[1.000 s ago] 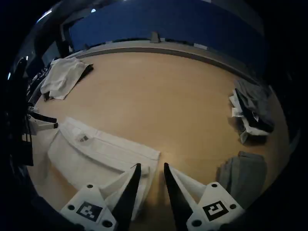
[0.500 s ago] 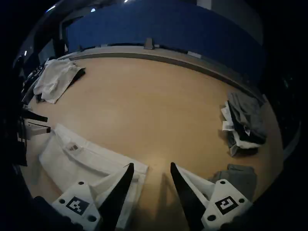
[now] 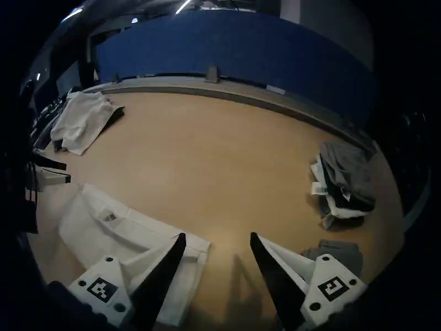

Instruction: Fold towel

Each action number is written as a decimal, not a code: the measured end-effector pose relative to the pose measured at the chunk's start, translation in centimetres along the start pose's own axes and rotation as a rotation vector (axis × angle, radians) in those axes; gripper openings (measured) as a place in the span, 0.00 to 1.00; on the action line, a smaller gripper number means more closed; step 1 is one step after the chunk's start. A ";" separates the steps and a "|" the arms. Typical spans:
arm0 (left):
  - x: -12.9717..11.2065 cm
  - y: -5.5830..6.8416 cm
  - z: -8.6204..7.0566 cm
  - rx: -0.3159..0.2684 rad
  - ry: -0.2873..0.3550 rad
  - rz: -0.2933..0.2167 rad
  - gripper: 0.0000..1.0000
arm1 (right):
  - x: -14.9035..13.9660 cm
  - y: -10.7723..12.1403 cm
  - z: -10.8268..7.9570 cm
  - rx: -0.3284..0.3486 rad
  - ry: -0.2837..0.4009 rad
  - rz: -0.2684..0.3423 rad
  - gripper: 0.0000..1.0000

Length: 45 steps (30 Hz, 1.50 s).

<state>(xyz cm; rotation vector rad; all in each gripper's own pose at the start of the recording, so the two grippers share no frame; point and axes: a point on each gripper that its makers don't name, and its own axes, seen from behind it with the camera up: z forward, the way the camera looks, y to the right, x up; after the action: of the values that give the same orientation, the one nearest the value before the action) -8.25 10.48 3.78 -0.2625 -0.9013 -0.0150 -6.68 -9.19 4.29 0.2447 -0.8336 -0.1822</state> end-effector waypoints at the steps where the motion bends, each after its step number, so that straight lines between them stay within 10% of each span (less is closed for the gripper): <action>1: 0.1 -0.1 -0.2 0.001 0.004 -0.002 0.92 | 0.0 -0.1 0.0 0.001 0.001 -0.002 1.00; 29: -5.1 -2.3 -7.0 0.023 0.031 -0.144 0.92 | 0.9 -11.8 0.2 0.184 0.020 -0.138 1.00; 45: -6.2 -2.9 -7.7 0.030 0.033 -0.137 0.93 | 0.5 -12.6 3.1 0.153 -0.023 -0.182 1.00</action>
<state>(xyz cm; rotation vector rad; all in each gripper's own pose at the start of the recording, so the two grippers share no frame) -6.47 5.28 -4.97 -0.1716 -0.8849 -0.1319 -9.46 -21.78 3.09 0.4639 -0.8487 -0.2922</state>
